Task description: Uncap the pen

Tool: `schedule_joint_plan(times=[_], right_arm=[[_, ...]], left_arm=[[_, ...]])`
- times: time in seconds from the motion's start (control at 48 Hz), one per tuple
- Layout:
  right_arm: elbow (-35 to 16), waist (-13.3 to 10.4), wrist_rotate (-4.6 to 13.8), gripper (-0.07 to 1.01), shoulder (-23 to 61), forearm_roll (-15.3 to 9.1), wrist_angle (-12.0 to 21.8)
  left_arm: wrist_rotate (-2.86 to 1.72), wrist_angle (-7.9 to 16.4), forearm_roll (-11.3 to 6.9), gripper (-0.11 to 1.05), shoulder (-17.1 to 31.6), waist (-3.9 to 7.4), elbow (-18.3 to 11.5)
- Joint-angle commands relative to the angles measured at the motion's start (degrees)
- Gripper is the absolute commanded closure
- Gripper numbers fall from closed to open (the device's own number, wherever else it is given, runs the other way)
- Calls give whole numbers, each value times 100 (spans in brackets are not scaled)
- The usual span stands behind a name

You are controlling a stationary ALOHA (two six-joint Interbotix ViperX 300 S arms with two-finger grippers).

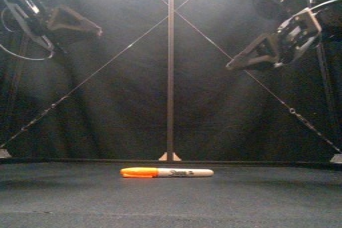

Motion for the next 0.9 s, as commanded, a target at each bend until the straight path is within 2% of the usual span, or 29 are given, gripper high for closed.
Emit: schedule_joint_plan(times=[0.021,0.146,0.229,0.396,0.562,0.729,0.896], right_arm=[[-387,-18,44,27,527,-158,-53],[-677,-9,35,7,1063,-202,-35],[-870,18,44,-1,1441,-176,-9],[-1222,26,18,0,2021,-202,132],[-1450,70,70,0,2443,-167,343],[-1494,44,167,1,2689,-132,378],[-1459,62,176,1,2751,-105,387]], left_arm=[[9,-88,0,70,272,-18,-97],[0,-79,-9,61,316,-26,-97],[0,-79,-9,56,316,-18,-88],[-9,-79,-9,52,316,-18,-79],[-9,-79,-9,52,316,-18,-70],[-9,-88,-9,52,316,-18,-70],[-9,-79,-18,52,316,-18,-70]])
